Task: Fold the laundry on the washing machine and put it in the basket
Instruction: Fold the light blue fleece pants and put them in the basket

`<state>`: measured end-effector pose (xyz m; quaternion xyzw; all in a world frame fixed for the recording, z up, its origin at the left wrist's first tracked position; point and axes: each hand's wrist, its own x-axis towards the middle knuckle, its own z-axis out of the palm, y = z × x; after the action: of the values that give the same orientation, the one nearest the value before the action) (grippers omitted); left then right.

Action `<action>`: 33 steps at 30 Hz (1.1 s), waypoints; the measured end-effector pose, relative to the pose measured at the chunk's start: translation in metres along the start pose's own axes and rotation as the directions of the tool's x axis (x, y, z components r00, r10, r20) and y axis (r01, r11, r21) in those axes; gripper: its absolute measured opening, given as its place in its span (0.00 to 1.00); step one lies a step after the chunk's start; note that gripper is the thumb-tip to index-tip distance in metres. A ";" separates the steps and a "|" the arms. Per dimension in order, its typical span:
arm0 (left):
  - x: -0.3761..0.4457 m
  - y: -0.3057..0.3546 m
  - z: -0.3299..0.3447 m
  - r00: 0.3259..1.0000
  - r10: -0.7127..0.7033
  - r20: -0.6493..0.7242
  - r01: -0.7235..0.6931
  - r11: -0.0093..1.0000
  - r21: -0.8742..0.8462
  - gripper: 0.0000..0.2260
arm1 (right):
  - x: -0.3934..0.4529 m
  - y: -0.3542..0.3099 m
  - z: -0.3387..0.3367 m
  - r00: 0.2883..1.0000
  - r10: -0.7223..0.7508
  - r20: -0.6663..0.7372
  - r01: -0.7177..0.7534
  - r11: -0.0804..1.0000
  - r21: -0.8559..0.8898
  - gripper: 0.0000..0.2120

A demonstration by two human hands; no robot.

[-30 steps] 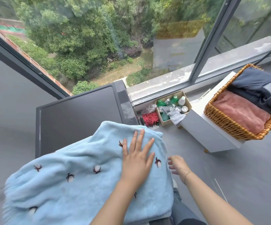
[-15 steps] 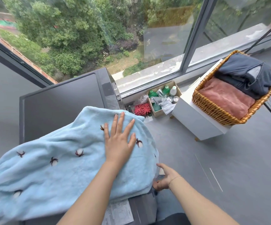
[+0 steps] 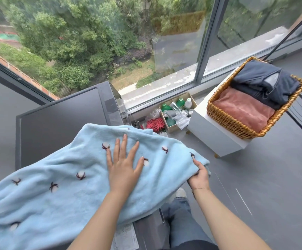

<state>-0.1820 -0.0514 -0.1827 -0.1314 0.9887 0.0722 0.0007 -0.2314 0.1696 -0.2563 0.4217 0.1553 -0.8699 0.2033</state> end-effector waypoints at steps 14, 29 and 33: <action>0.019 -0.030 -0.081 0.882 0.023 0.471 0.471 -0.094 -0.877 0.14 | -0.086 0.003 0.106 0.839 -0.401 0.367 0.539 0.700 -0.469 0.18; -0.086 -0.174 -0.106 0.838 -0.219 0.499 0.412 -0.345 -0.843 0.15 | -0.129 0.168 0.083 0.870 -0.002 0.494 0.378 -0.640 -0.669 0.03; -0.070 -0.149 -0.118 0.942 -0.126 0.313 0.323 0.072 -0.944 0.16 | -0.137 0.168 0.089 0.923 0.060 0.380 0.313 -0.693 -0.649 0.11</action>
<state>-0.0739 -0.1924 -0.0854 -0.2431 0.6520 0.7182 -0.0020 -0.1326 0.0145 -0.1103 -0.1403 0.8953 -0.2656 0.3290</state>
